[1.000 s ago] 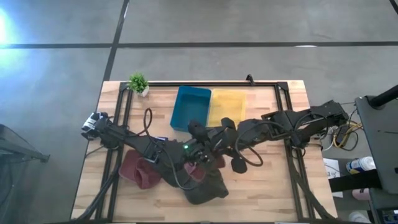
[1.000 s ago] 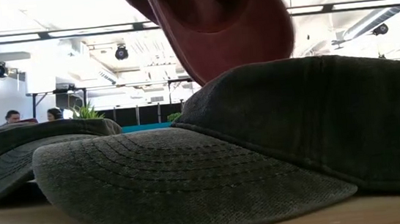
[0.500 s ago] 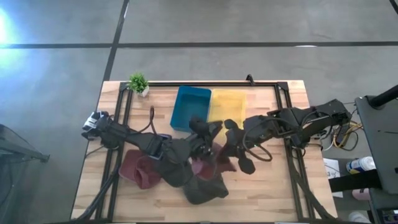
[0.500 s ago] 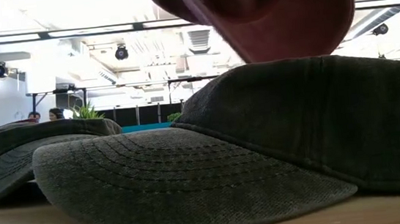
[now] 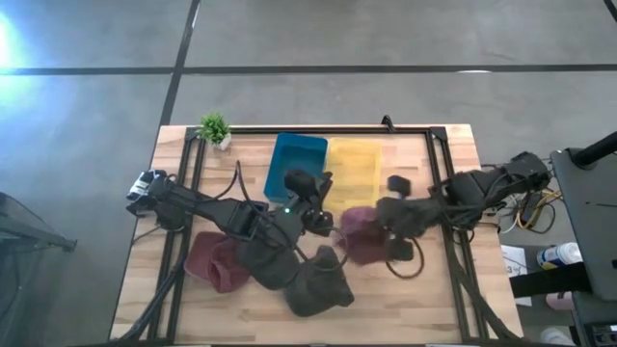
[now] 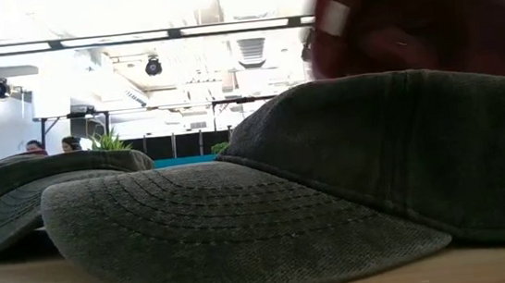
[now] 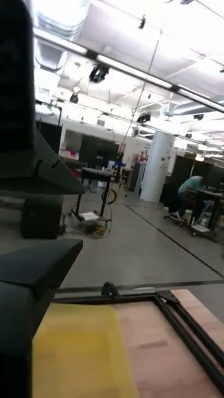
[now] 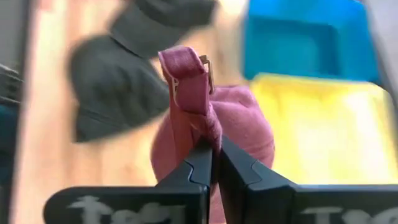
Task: Pick & Place hat
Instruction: Put the right red cap into the yellow bin
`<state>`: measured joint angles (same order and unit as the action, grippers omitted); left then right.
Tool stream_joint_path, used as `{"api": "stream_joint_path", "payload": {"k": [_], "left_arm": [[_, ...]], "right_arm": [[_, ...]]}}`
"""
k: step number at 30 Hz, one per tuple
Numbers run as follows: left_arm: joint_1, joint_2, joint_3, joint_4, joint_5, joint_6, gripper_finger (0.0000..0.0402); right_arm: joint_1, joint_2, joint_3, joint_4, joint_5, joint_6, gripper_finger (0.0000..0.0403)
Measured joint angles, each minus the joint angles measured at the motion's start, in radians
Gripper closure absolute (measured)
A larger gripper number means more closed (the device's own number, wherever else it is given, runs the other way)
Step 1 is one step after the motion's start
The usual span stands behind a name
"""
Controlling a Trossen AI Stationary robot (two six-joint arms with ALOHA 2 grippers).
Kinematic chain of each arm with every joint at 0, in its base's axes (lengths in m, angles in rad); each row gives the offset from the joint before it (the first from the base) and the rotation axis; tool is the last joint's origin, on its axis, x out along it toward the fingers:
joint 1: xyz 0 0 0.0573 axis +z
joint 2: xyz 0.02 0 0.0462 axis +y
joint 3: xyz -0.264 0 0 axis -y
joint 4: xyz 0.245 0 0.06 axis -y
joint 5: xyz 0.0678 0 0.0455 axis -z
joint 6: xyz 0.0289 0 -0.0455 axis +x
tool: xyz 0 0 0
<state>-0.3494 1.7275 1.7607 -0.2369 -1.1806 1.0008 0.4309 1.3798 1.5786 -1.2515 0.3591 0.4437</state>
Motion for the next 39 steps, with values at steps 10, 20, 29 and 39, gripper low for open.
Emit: {"api": "stream_joint_path", "payload": {"k": [10, 20, 29, 39], "left_arm": [[-0.019, 0.024, 0.000, -0.015, 0.088, -0.356, 0.0282], [-0.090, 0.090, 0.000, -0.164, 0.293, -1.104, 0.0282], [-0.059, 0.235, 0.000, -0.207, 0.521, -1.176, 0.0282], [-0.056, 0.317, 0.000, -0.232, 0.697, -1.246, 0.0282]], "right_arm": [[0.204, 0.003, -0.002, -0.024, -0.141, 0.230, 0.0394], [0.199, -0.005, -0.059, 0.070, -0.194, 0.133, 0.0394], [0.121, 0.070, -0.346, 0.410, -0.292, 0.074, 0.0389], [0.087, 0.071, -0.418, 0.455, -0.271, 0.189, 0.0293]]}}
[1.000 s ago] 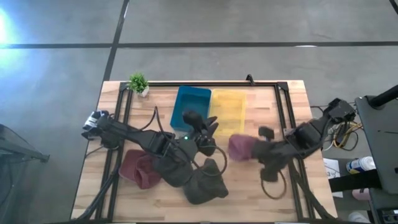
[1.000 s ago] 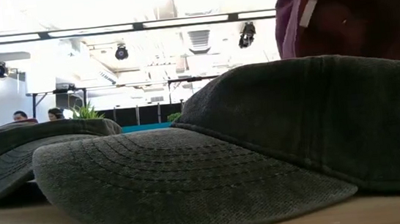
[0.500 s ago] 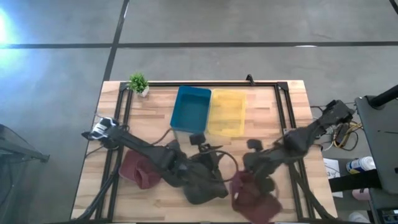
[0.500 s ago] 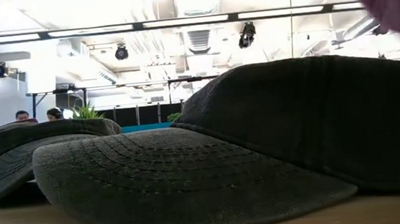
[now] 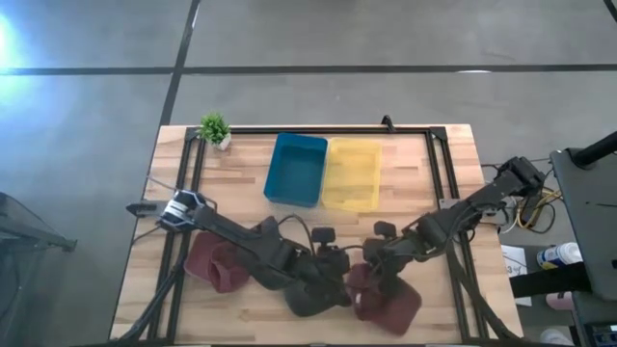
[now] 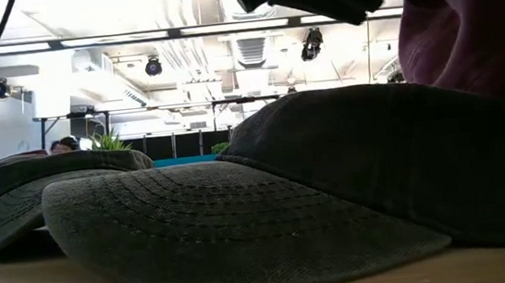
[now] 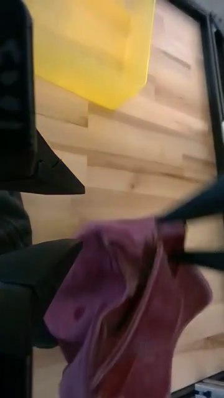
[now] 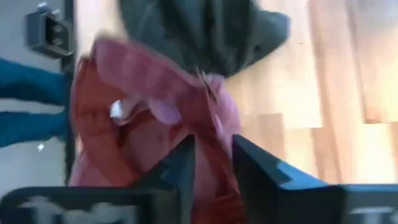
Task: Pick & Place hat
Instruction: Put the right red cap into the yellow bin
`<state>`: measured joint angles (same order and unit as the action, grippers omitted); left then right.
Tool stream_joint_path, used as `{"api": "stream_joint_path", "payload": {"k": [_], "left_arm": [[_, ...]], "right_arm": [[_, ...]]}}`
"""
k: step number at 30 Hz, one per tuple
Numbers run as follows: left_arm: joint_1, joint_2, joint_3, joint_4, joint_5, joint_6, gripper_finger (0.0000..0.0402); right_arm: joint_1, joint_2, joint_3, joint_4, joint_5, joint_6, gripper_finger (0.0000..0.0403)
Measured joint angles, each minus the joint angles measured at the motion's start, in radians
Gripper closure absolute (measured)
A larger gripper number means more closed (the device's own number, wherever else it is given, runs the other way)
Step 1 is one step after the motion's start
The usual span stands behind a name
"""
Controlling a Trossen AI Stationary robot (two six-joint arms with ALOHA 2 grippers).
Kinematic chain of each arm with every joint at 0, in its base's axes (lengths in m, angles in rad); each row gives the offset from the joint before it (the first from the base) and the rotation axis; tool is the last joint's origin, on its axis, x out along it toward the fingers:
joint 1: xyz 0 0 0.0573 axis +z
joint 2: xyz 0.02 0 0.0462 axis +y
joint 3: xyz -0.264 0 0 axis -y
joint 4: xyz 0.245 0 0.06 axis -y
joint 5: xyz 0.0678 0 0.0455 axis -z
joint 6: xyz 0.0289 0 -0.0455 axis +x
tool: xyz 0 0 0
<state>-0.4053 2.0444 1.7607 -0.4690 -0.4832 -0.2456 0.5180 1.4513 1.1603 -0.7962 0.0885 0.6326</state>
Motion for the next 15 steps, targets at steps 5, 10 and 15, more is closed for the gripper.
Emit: {"api": "stream_joint_path", "payload": {"k": [5, 10, 15], "left_arm": [[0.007, 0.001, 0.000, 0.044, 0.006, 0.000, 0.0282], [0.012, 0.017, 0.000, 0.127, 0.080, -0.011, 0.0282], [0.023, 0.061, 0.000, 0.206, 0.154, -0.012, 0.0282]], "right_arm": [[-0.004, 0.000, -0.002, -0.002, 0.102, -0.003, 0.0202], [0.012, -0.019, 0.059, -0.133, 0.156, -0.005, 0.0130], [0.111, -0.053, 0.103, -0.321, 0.184, 0.168, 0.0115]]}}
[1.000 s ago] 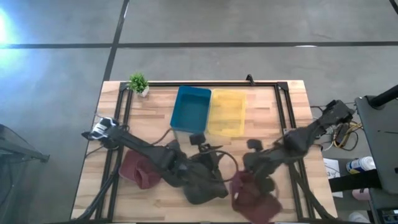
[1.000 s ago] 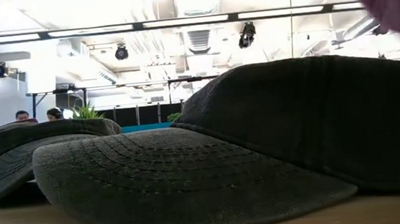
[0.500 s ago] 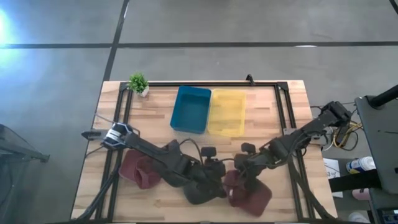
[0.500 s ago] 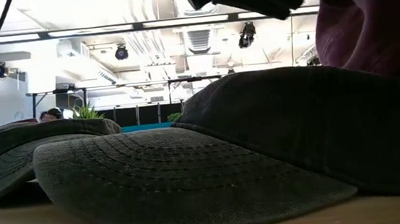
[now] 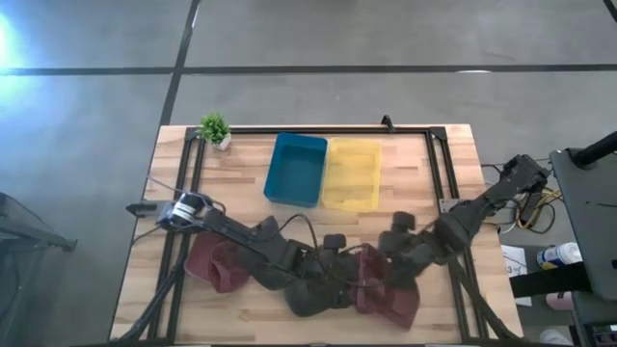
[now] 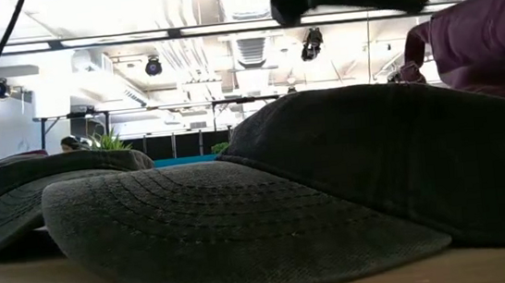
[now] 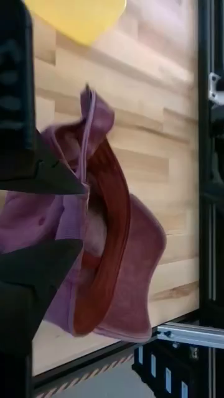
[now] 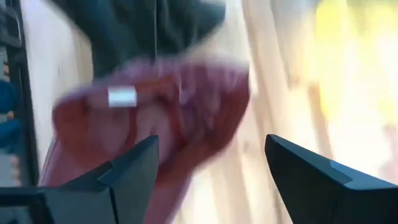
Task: Pick & Place hat
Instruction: Put the right red cap into the yellow bin
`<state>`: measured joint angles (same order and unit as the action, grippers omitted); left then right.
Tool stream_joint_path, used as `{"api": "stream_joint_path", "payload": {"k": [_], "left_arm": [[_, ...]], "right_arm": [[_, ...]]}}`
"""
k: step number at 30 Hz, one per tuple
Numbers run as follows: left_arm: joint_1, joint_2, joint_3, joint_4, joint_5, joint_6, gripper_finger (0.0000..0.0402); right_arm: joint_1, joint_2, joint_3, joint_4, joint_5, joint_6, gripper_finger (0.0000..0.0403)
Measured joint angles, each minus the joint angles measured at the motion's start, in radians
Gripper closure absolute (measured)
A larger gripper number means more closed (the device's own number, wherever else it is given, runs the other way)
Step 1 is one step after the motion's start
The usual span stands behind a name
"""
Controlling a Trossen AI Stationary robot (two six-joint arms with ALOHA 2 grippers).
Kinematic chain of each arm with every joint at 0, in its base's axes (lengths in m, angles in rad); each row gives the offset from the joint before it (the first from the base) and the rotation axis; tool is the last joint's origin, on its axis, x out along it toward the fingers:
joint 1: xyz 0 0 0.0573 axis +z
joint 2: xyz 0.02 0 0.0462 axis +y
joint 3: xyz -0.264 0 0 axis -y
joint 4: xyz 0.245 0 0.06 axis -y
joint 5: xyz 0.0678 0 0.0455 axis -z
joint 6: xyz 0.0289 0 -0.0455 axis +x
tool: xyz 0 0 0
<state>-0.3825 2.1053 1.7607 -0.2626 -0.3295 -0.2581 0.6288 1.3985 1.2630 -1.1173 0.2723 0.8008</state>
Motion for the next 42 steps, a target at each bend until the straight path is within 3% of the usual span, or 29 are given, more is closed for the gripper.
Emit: {"api": "stream_joint_path", "payload": {"k": [5, 9, 17, 23, 30, 36, 42], "left_arm": [[0.016, 0.024, 0.000, 0.007, 0.054, 0.025, 0.0282], [0.030, 0.041, 0.000, 0.044, 0.230, 0.062, 0.0282], [0.049, 0.114, 0.001, 0.191, 0.509, 0.128, 0.0282], [0.047, 0.169, 0.003, 0.177, 0.707, 0.140, 0.0282], [0.045, 0.165, 0.024, 0.029, 0.742, 0.227, 0.0282], [0.045, 0.116, 0.036, -0.037, 0.730, 0.282, 0.0282], [0.042, 0.083, 0.036, -0.148, 0.666, 0.349, 0.0282]], "right_arm": [[0.179, 0.004, -0.037, 0.027, -0.060, 0.239, 0.0126], [0.285, 0.054, -0.040, 0.112, -0.057, 0.351, 0.0132], [0.337, 0.234, -0.040, 0.415, -0.101, 0.383, 0.0132], [0.354, 0.358, 0.016, 0.409, -0.117, 0.501, 0.0133], [0.358, 0.519, 0.165, 0.368, -0.079, 0.544, 0.0133], [0.362, 0.661, 0.358, 0.081, -0.029, 0.610, 0.0135], [0.376, 0.729, 0.529, -0.079, 0.042, 0.653, 0.0145]]}}
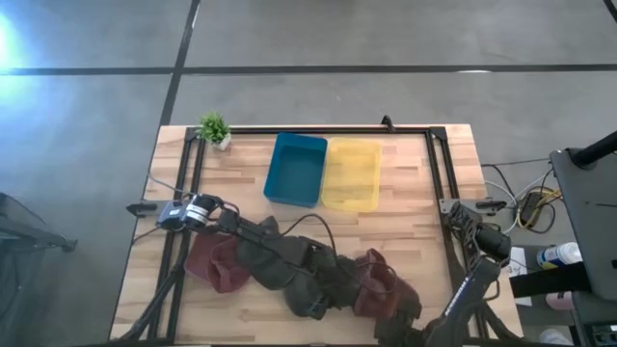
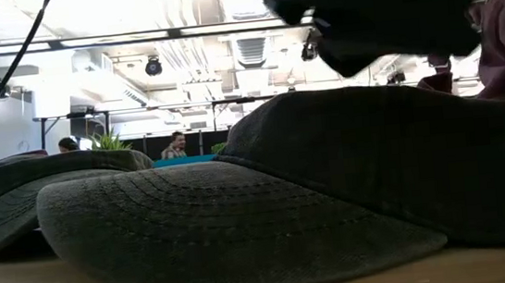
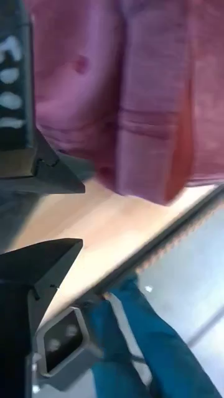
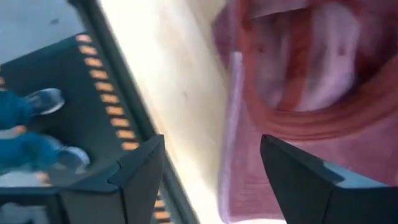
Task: Pick & Place hat
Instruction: Put the right red cap into the yellow bin
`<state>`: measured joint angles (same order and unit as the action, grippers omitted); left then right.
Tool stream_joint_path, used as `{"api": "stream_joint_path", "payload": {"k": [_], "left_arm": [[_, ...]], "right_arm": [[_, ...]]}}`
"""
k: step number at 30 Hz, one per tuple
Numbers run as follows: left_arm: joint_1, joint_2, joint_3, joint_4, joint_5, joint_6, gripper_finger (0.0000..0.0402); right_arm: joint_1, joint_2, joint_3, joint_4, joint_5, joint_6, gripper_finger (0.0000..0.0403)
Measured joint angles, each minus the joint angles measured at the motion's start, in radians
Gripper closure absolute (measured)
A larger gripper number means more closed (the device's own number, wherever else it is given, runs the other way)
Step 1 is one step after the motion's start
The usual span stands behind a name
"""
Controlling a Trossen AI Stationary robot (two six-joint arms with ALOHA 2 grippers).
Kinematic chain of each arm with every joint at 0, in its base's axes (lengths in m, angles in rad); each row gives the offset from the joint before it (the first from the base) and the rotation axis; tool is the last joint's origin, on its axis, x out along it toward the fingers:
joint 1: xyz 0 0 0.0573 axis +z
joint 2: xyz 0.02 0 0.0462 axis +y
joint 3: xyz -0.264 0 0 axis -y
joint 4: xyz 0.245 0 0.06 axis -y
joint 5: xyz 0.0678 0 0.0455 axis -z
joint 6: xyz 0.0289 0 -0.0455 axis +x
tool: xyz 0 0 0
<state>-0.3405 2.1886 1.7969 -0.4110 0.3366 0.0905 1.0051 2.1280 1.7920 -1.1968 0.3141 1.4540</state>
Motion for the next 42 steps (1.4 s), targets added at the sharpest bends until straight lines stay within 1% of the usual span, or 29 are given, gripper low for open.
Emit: {"api": "stream_joint_path", "payload": {"k": [2, 5, 11, 14, 16, 18, 20, 24, 25, 28, 31, 36, 39, 42], "left_arm": [[-0.001, -0.004, 0.000, -0.038, -0.023, 0.022, 0.0282], [-0.002, -0.011, -0.001, -0.122, -0.033, 0.033, 0.0282], [-0.008, -0.036, -0.001, -0.198, -0.054, 0.009, 0.0282], [-0.018, -0.059, -0.002, -0.227, -0.084, 0.002, 0.0282], [-0.024, -0.076, -0.002, -0.233, -0.112, 0.004, 0.0282], [-0.030, -0.090, -0.002, -0.249, -0.134, 0.004, 0.0282], [-0.034, -0.102, -0.002, -0.261, -0.152, 0.007, 0.0282], [-0.034, -0.130, -0.002, -0.270, -0.194, 0.030, 0.0282], [-0.031, -0.135, -0.002, -0.272, -0.206, 0.041, 0.0282], [-0.019, -0.151, -0.002, -0.279, -0.256, 0.070, 0.0282], [0.000, -0.162, -0.002, -0.279, -0.269, 0.074, 0.0282], [0.035, -0.168, -0.004, -0.244, -0.270, 0.074, 0.0282], [0.054, -0.168, -0.044, -0.093, -0.260, 0.074, 0.0282], [0.066, -0.168, -0.094, 0.061, -0.195, 0.072, 0.0282]], "right_arm": [[0.002, 0.022, 0.029, -0.050, 0.025, 0.014, 0.0148], [0.000, 0.061, 0.038, -0.102, 0.030, 0.013, 0.0149], [-0.016, 0.119, 0.028, -0.100, 0.028, 0.005, 0.0153], [-0.037, 0.143, 0.010, -0.094, 0.000, 0.005, 0.0167], [-0.051, 0.143, -0.002, -0.090, -0.019, 0.005, 0.0189], [-0.059, 0.140, -0.015, -0.089, -0.023, 0.002, 0.0223], [-0.065, 0.140, -0.020, -0.089, -0.024, -0.018, 0.0267], [-0.069, 0.124, -0.018, -0.100, -0.025, -0.076, 0.0369], [-0.070, 0.119, -0.012, -0.112, -0.018, -0.096, 0.0380], [-0.070, 0.099, 0.011, -0.167, 0.029, -0.157, 0.0388], [-0.070, 0.076, 0.023, -0.240, 0.065, -0.252, 0.0390], [-0.068, 0.069, 0.021, -0.233, 0.079, -0.510, 0.0390], [-0.067, 0.068, 0.021, -0.233, 0.113, -0.618, 0.0390], [-0.072, 0.068, 0.027, -0.253, 0.149, -0.671, 0.0390]]}}
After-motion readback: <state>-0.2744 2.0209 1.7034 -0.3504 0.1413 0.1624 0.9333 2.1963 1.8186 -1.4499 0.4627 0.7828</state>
